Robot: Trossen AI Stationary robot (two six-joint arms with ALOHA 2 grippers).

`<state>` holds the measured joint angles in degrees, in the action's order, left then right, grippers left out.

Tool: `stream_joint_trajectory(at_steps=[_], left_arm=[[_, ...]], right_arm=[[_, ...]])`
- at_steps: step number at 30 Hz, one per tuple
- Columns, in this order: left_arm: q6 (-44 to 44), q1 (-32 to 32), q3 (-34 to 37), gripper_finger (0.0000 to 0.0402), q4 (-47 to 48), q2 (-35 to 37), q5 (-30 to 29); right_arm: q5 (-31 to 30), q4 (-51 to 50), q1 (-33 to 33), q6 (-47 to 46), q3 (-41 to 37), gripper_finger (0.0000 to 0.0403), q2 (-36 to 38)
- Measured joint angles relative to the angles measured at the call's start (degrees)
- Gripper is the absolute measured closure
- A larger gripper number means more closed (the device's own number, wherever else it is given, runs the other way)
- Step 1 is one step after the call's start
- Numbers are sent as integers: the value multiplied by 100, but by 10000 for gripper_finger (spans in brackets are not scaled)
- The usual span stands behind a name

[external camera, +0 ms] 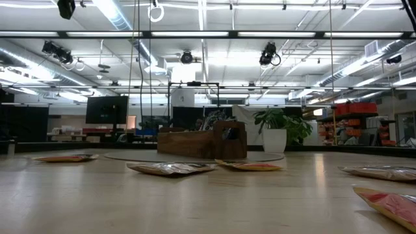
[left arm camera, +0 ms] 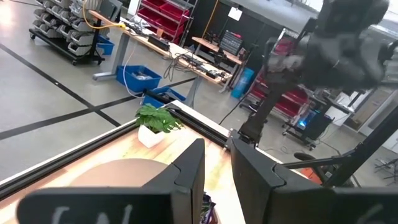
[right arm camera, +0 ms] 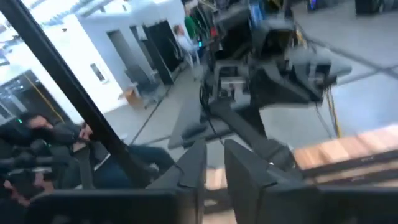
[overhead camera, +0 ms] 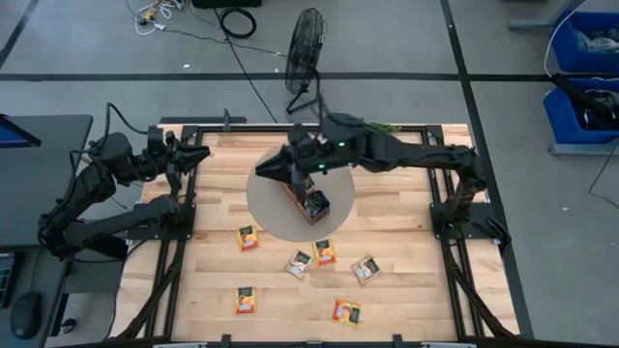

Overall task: Pick & Place Tea
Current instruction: Put the brown tea bag into the middle section of the wooden organizer

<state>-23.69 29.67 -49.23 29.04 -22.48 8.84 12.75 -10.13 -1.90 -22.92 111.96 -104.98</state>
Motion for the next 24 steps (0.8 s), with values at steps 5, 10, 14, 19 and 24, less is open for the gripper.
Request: stream_joint_trajectory(at_steps=[5, 10, 14, 19, 24], left_arm=[[-119, 0, 0, 319, 24, 0, 0], [-126, 2, 0, 319, 44, 0, -15], [-159, 2, 0, 319, 44, 0, -24], [-161, 0, 0, 319, 46, 0, -27], [-163, 2, 0, 319, 133, 0, -68]], right_arm=[[-57, 804, 14, -66, -884, 357, 547], [-214, 3285, 12, -790, -3052, 358, 1516], [-343, 3796, 13, -1322, -4444, 358, 2288], [-439, 3367, 180, -1911, -5763, 358, 3302], [-431, 2307, 439, -2562, -6851, 358, 4305]])
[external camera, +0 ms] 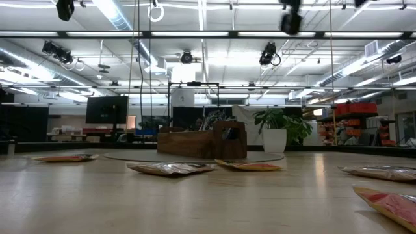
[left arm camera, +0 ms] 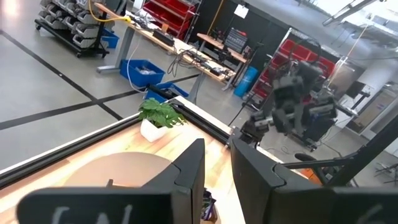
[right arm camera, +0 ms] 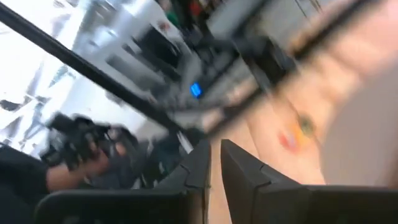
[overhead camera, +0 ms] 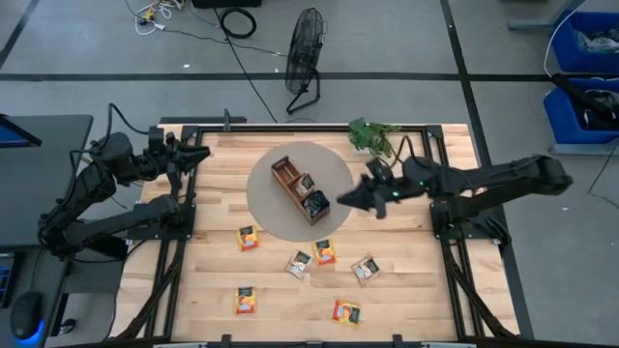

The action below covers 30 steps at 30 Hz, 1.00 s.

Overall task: Pick & Place Tea
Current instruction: Put the brown tea bag into the middle section of the wooden organizer

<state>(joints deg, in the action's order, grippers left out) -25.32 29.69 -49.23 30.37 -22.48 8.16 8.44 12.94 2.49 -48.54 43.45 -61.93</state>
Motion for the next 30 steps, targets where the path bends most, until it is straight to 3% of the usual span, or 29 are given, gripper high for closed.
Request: stream_joint_trajectory(at_steps=[7, 11, 18, 22, 30], left_arm=[[-8, 0, 0, 319, 174, 0, 0], [-153, 0, 0, 319, 177, 0, -56], [-268, 3, 0, 319, 189, 0, -65], [-295, 3, 0, 319, 216, 0, -63], [-302, 3, 0, 319, 246, 0, -70]], right_arm=[[373, -2243, 516, -770, -900, 358, 1011], [733, -2576, 755, -1137, -1230, 358, 1071], [789, -2945, 1151, -2104, -1647, 350, 838], [715, -2937, 1299, -2334, -1724, 312, 674], [340, -2721, 1334, -2048, -1724, 188, 99]])
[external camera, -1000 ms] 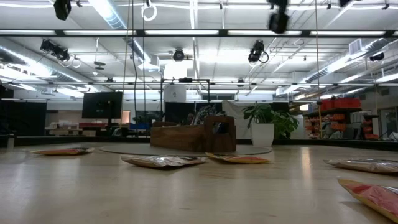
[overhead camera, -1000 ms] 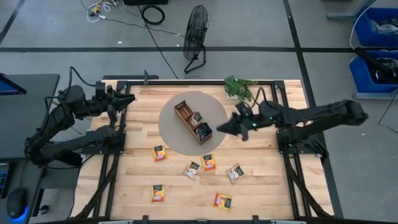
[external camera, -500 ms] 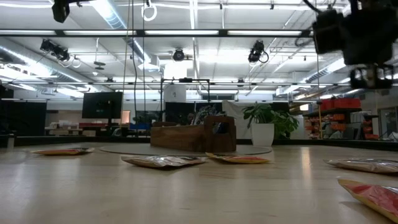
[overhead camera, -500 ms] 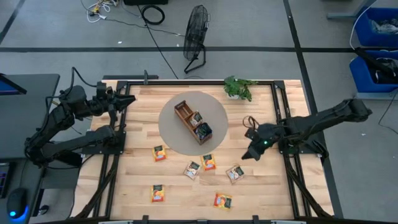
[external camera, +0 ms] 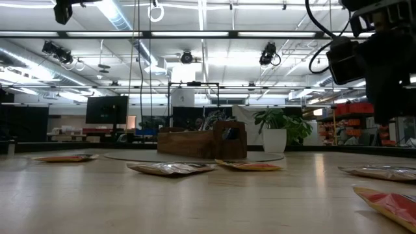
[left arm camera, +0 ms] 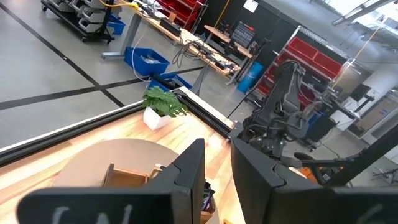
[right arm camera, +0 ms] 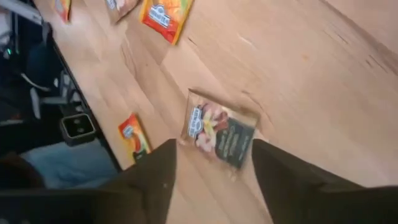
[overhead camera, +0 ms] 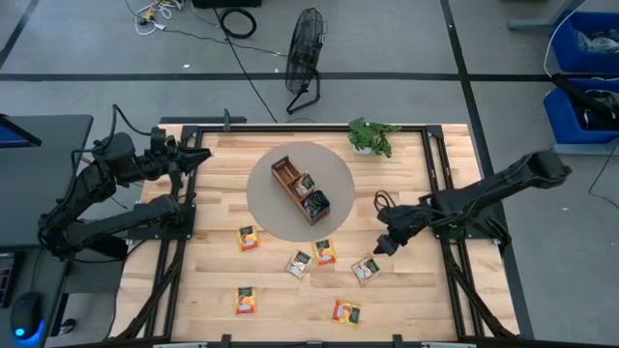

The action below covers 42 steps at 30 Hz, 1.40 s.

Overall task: Pick & Place Tea
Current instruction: Put the brown tea bag into the middle section of the wooden organizer

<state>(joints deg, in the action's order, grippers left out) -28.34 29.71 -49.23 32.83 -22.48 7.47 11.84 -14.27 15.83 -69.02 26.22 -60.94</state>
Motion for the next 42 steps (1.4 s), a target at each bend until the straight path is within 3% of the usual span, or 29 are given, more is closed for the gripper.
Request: stream_joint_trajectory(at_steps=[6, 18, 30, 42], left_arm=[[-120, 0, 0, 319, 12, 0, -35], [-149, -2, 0, 319, 239, 0, -38], [-254, -1, 0, 319, 287, 0, -38], [-407, -1, 0, 319, 283, 0, -206]], right_arm=[[-377, 832, 240, 1265, 0, 159, -511], [-1096, 789, 453, 3152, 149, 158, -1161], [-842, 772, 751, 3923, 227, 158, -1951], [-1537, 827, 1124, 4365, 254, 177, -2294]])
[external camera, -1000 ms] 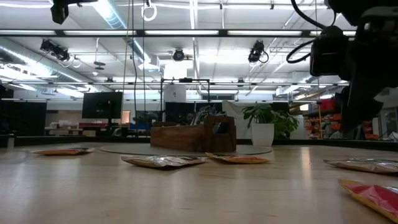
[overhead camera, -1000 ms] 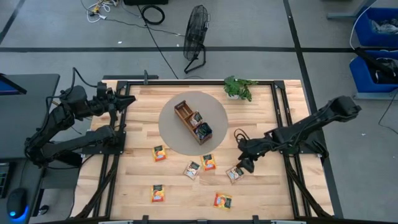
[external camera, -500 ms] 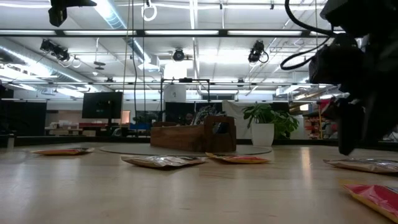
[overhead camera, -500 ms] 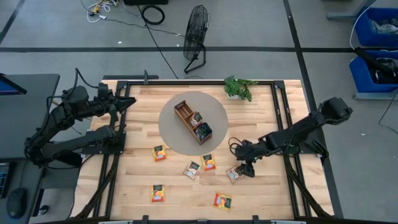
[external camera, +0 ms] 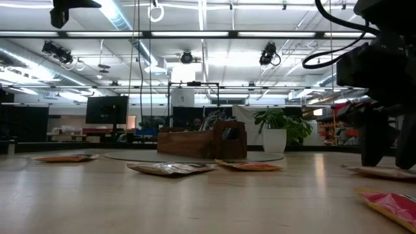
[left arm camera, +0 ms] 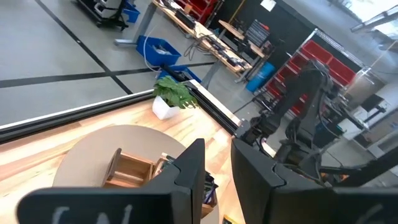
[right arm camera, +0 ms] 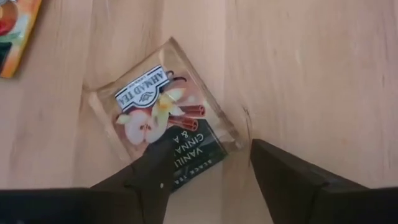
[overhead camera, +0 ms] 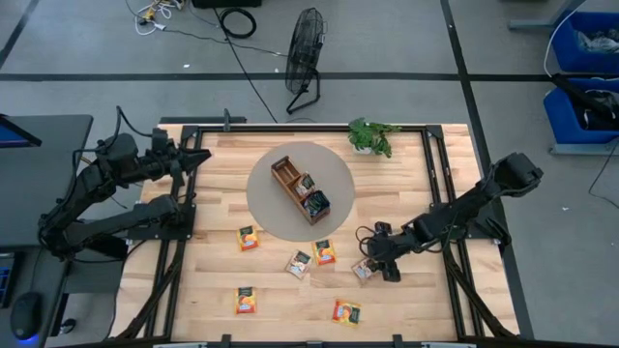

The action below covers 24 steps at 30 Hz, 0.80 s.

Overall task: Pick & Place Tea
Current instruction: Put the brown tea bag into the middle section of the wooden organizer

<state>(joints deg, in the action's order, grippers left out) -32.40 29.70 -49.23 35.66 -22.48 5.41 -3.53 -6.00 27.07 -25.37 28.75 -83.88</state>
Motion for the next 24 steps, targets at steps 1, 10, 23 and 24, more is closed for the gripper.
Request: stream_joint_trajectory(at_steps=[1, 10, 23, 24], left_arm=[[-1, 0, 0, 319, 0, 0, -22], [-39, 1, 0, 319, 0, 0, -166], [-149, 0, 0, 319, -13, 0, -310], [-170, -1, 0, 319, -17, 0, -310]], right_arm=[[-42, -16, 4, 43, 0, 185, -2], [-172, -83, -6, -5, -12, 299, -9], [210, -378, -398, -871, 159, 400, -8], [212, -510, -432, -870, 268, 400, -13]])
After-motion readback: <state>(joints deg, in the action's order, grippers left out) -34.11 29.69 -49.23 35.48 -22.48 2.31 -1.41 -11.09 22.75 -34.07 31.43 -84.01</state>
